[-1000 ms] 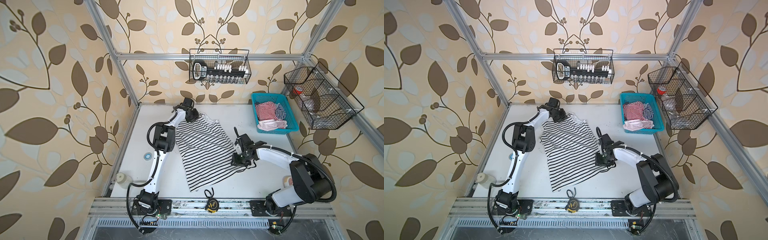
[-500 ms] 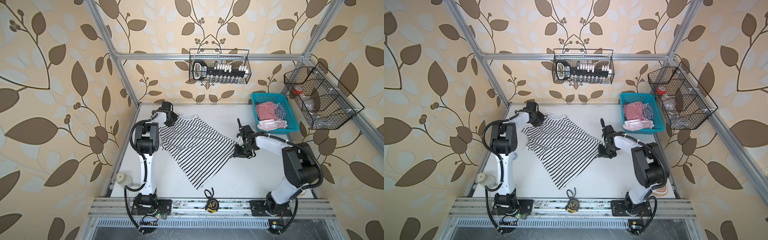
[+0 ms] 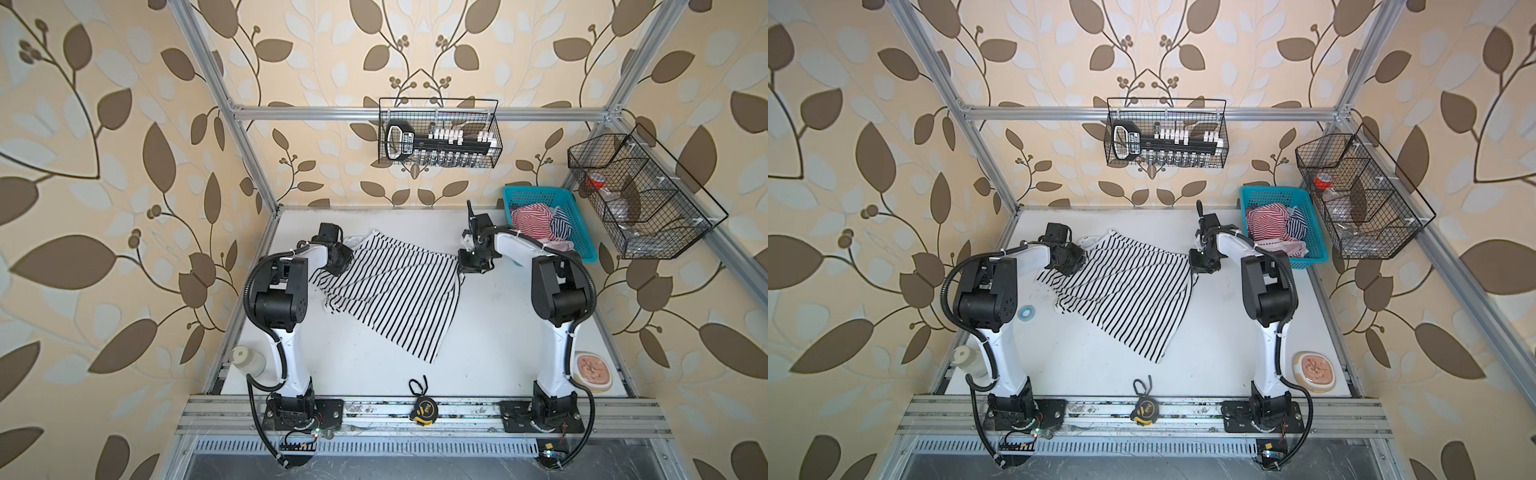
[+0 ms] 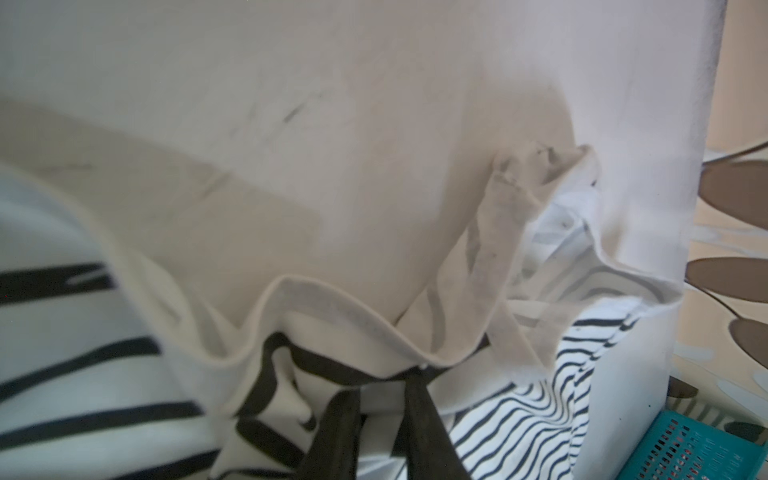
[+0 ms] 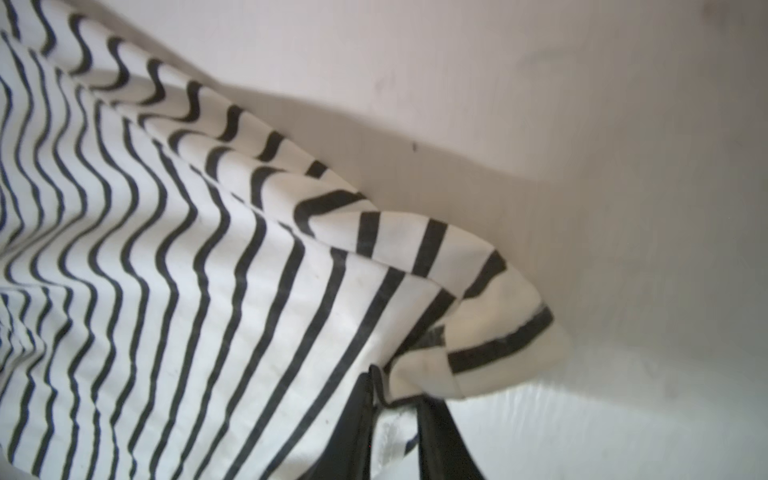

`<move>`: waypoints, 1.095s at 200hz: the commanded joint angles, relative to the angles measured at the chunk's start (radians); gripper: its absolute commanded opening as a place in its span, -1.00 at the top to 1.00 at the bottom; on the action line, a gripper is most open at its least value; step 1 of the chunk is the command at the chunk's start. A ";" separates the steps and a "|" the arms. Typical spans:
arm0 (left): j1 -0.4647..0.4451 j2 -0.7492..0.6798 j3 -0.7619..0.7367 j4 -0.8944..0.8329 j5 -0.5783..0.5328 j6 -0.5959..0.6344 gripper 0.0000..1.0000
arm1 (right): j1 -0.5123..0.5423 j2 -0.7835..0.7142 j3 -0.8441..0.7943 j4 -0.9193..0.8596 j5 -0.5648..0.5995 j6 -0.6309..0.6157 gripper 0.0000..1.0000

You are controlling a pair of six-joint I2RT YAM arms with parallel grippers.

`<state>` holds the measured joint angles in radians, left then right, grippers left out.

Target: Fold and stack the tank tops

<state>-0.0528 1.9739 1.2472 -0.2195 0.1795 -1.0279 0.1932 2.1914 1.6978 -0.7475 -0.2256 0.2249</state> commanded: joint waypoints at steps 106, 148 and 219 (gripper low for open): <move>-0.009 -0.342 0.015 -0.293 -0.188 0.090 0.40 | 0.025 -0.273 -0.143 -0.001 -0.030 -0.086 0.18; -0.007 -0.198 0.193 -0.382 -0.157 0.243 0.38 | 0.152 -0.533 -0.558 0.039 0.042 -0.001 0.02; -0.007 0.052 0.344 -0.428 -0.130 0.332 0.46 | 0.212 -0.793 -0.877 0.081 0.030 0.144 -0.04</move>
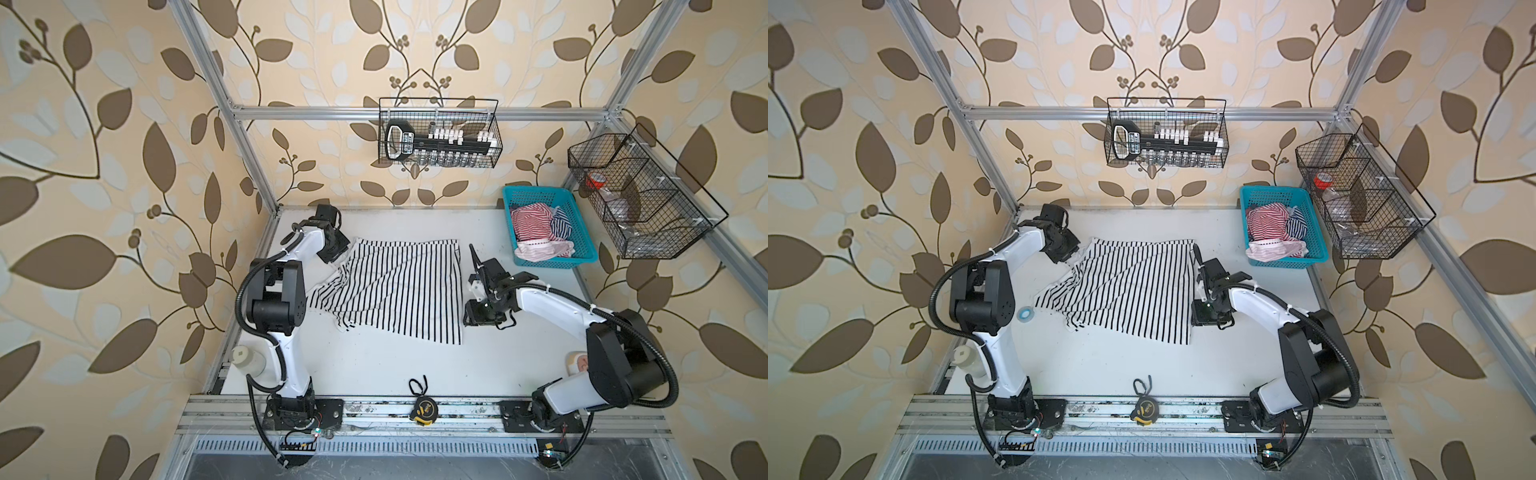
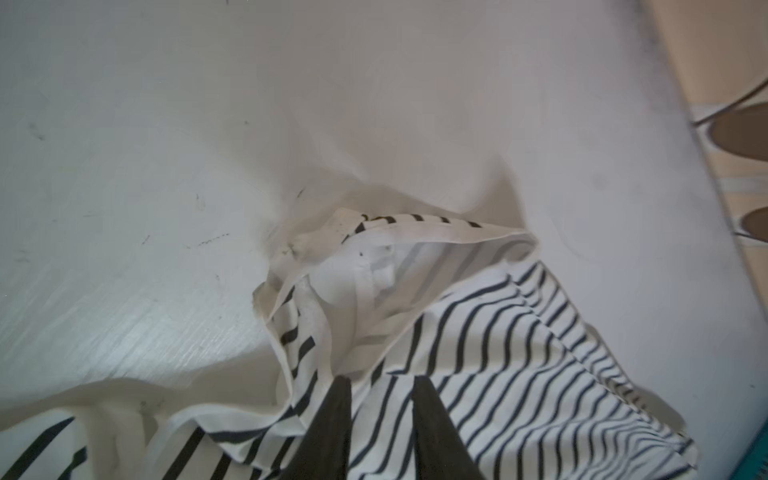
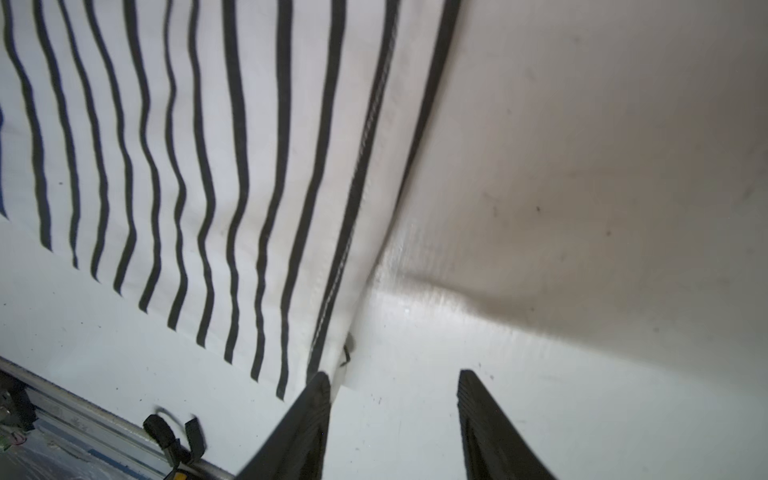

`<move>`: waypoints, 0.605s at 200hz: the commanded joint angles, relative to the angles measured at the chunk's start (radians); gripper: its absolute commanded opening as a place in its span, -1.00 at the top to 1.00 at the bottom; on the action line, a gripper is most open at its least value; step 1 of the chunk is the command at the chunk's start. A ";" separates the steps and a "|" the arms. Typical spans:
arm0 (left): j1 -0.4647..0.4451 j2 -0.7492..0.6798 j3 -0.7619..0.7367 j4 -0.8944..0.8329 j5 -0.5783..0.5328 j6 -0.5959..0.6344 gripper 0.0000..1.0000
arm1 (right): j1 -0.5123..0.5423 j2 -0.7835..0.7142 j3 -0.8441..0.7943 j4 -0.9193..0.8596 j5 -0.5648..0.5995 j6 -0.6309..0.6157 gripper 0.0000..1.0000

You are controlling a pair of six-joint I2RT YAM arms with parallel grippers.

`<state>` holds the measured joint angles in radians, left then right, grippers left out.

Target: Fold and stack the tank tops

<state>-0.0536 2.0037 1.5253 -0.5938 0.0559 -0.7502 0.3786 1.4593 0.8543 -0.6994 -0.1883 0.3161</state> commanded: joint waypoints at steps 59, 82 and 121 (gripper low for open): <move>-0.003 0.138 0.149 -0.095 -0.014 0.084 0.46 | 0.107 -0.007 -0.119 0.150 -0.100 0.108 -0.07; 0.001 0.163 0.150 -0.095 -0.013 0.085 0.46 | 0.112 0.024 -0.144 0.200 -0.121 0.120 0.04; 0.019 0.187 0.156 -0.101 -0.028 0.089 0.47 | 0.112 0.024 -0.136 0.187 -0.112 0.112 1.00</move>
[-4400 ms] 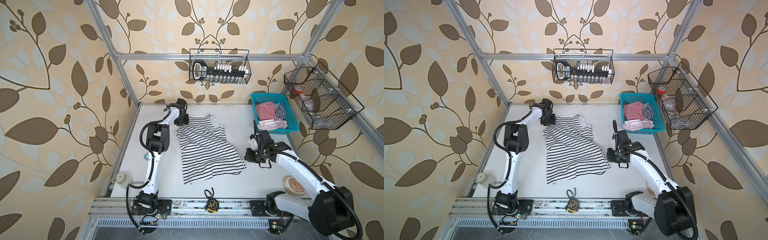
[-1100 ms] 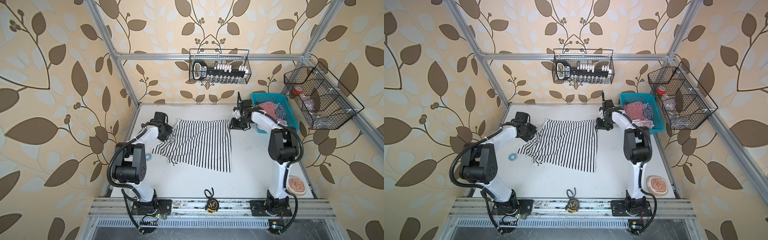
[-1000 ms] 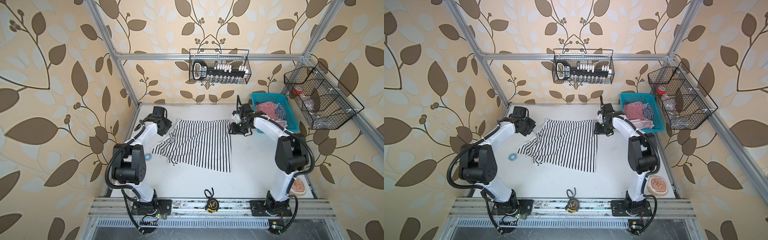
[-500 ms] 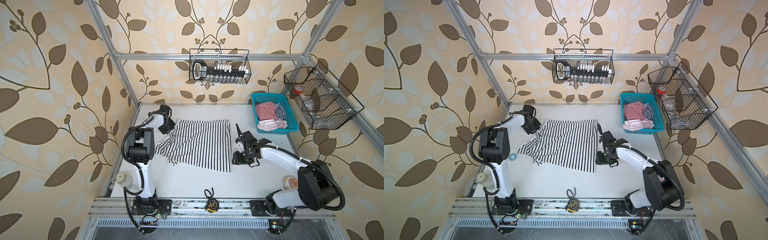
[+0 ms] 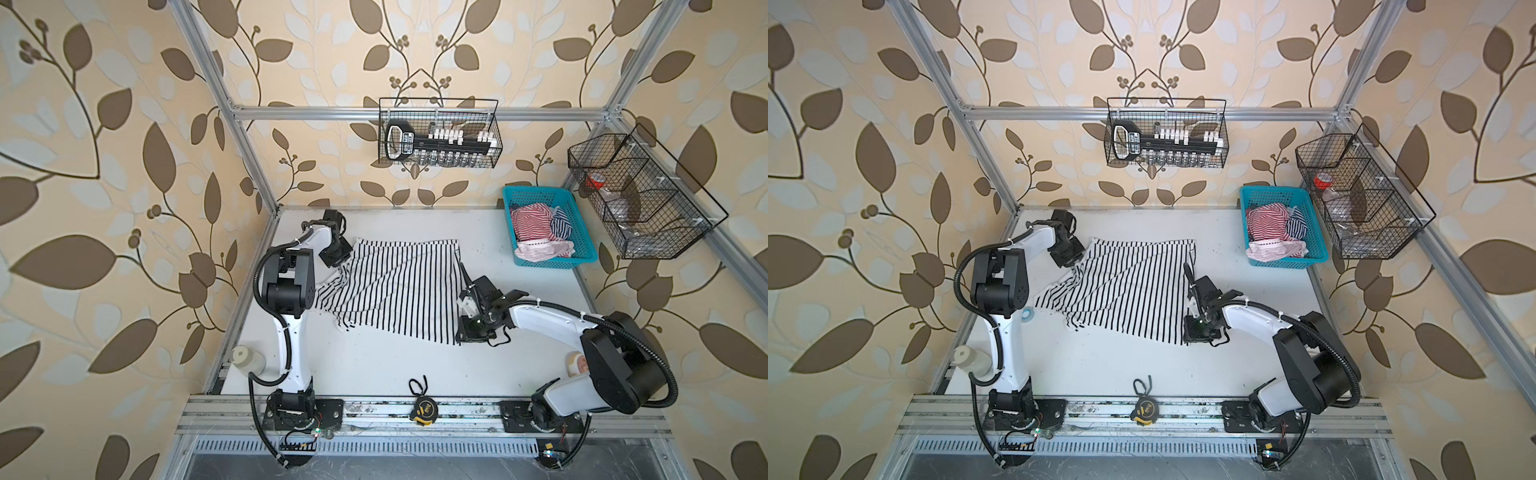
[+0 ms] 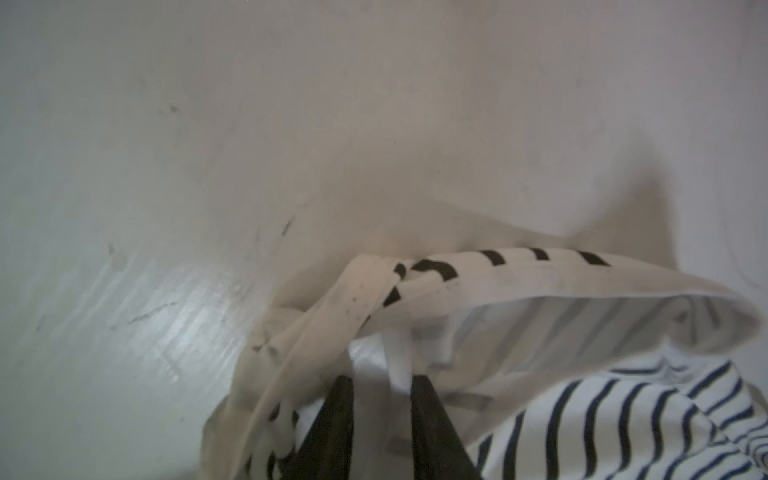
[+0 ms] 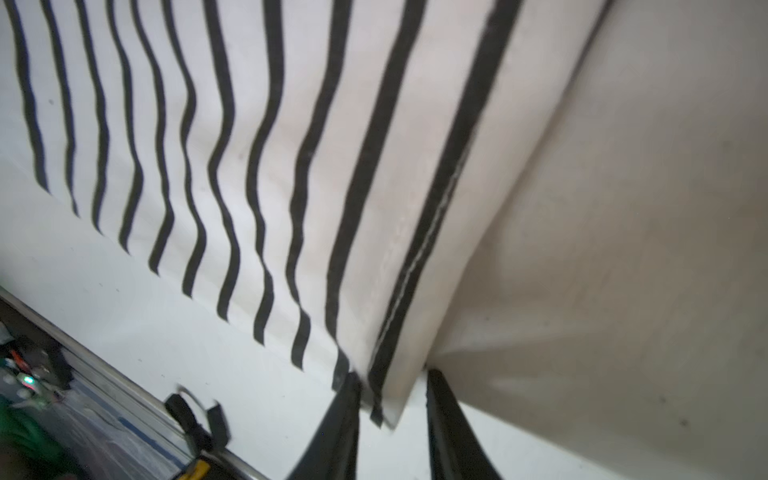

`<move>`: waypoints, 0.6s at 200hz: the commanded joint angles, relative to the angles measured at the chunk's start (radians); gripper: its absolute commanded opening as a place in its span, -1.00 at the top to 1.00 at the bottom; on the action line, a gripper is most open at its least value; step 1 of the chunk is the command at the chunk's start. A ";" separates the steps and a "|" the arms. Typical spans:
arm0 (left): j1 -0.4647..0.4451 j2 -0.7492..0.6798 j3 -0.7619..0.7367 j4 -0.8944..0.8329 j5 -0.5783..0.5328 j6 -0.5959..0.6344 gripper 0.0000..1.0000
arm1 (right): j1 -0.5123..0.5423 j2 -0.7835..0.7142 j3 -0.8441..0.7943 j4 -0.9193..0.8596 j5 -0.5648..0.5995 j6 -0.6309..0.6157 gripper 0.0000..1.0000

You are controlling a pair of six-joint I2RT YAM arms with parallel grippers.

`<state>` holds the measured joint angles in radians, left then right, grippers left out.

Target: Fold and stack the tank tops

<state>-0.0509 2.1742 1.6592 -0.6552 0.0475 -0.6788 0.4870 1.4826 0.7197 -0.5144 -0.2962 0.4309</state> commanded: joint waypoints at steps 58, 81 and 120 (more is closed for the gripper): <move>0.065 0.031 0.058 -0.065 -0.066 0.021 0.48 | -0.092 -0.175 -0.028 -0.162 0.066 -0.052 1.00; 0.080 0.045 0.094 -0.078 -0.075 0.028 0.48 | -0.127 -0.238 -0.034 -0.203 0.073 -0.061 1.00; 0.088 0.084 0.180 -0.123 -0.100 0.057 0.45 | -0.128 -0.260 -0.019 -0.233 0.076 -0.046 1.00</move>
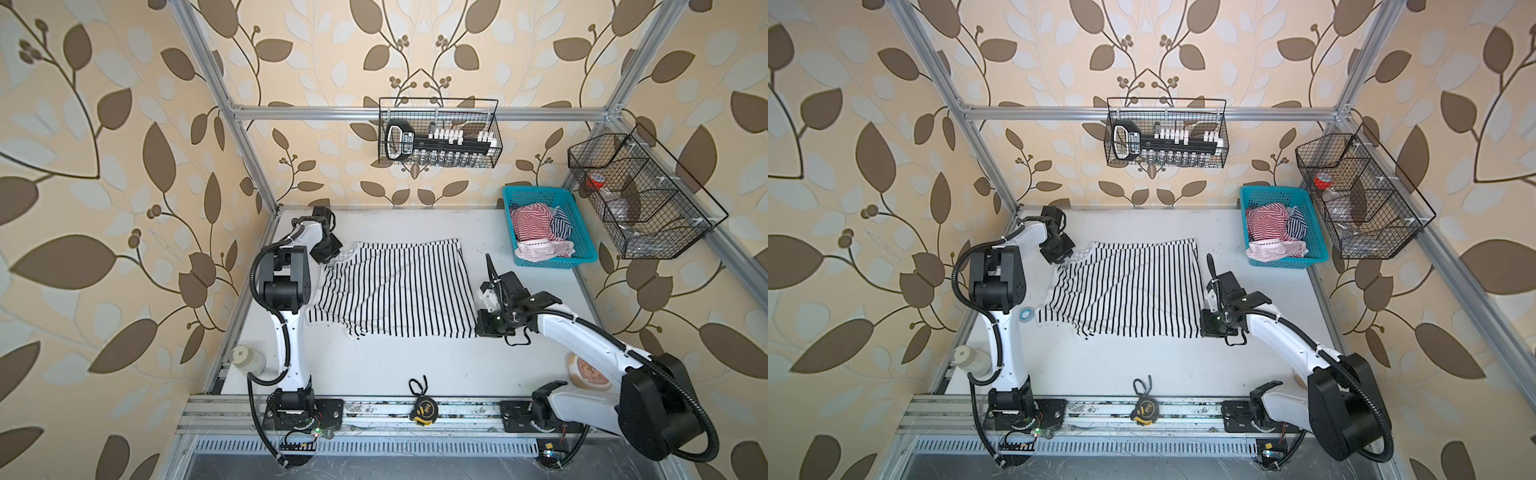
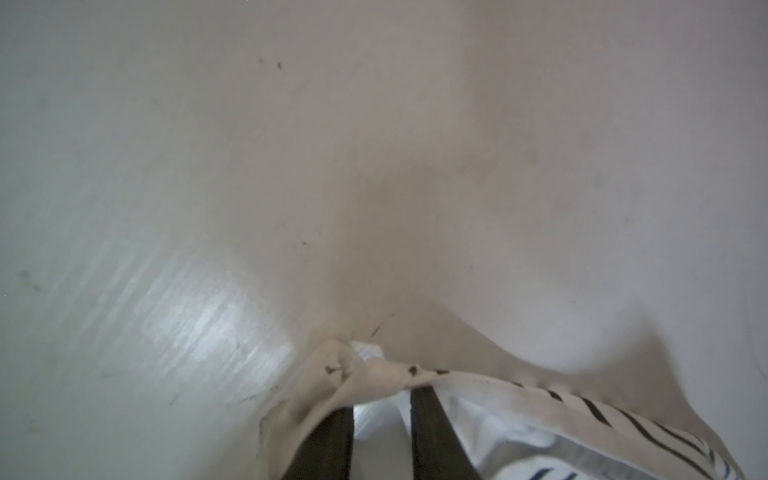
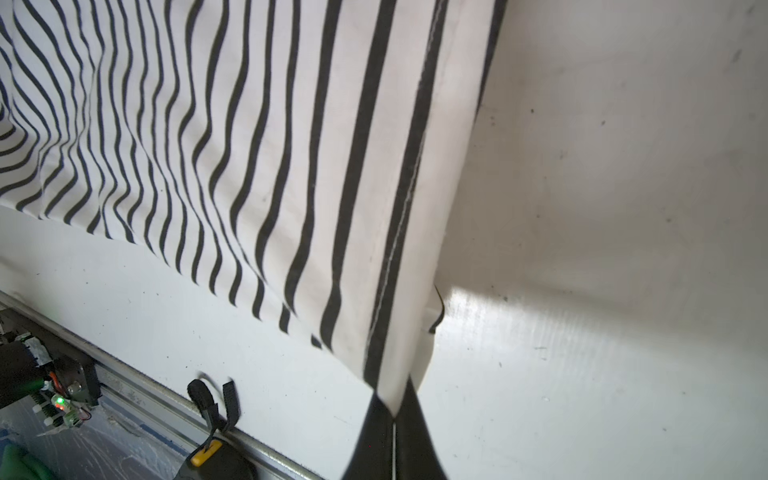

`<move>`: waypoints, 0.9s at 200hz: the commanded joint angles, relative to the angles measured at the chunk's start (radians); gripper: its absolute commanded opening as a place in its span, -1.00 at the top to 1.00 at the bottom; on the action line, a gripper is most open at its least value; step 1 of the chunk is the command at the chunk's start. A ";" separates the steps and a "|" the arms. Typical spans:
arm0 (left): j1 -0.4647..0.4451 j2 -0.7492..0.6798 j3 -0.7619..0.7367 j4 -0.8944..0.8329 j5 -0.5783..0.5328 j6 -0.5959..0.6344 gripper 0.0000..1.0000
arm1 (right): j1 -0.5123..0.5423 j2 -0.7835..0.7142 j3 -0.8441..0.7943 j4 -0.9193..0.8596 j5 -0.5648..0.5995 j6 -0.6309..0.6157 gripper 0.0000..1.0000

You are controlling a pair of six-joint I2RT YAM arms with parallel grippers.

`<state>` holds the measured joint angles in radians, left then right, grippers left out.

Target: Fold and stack the tank tops

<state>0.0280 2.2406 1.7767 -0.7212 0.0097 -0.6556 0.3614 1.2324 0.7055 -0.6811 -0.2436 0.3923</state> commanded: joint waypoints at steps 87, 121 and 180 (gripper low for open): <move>0.026 -0.064 0.065 -0.043 0.036 0.042 -0.14 | 0.015 0.006 0.000 -0.054 0.003 0.000 0.29; 0.024 -0.277 -0.007 -0.024 0.056 0.054 -0.32 | 0.022 -0.003 0.004 -0.045 -0.004 -0.004 0.04; -0.076 -0.773 -0.366 -0.112 0.093 0.112 -0.28 | 0.040 0.005 -0.041 0.005 -0.026 0.000 -0.01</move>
<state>0.0212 1.6482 1.5658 -0.7490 0.0772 -0.5850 0.3931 1.2327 0.6975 -0.7036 -0.2432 0.3962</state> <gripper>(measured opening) 0.652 0.500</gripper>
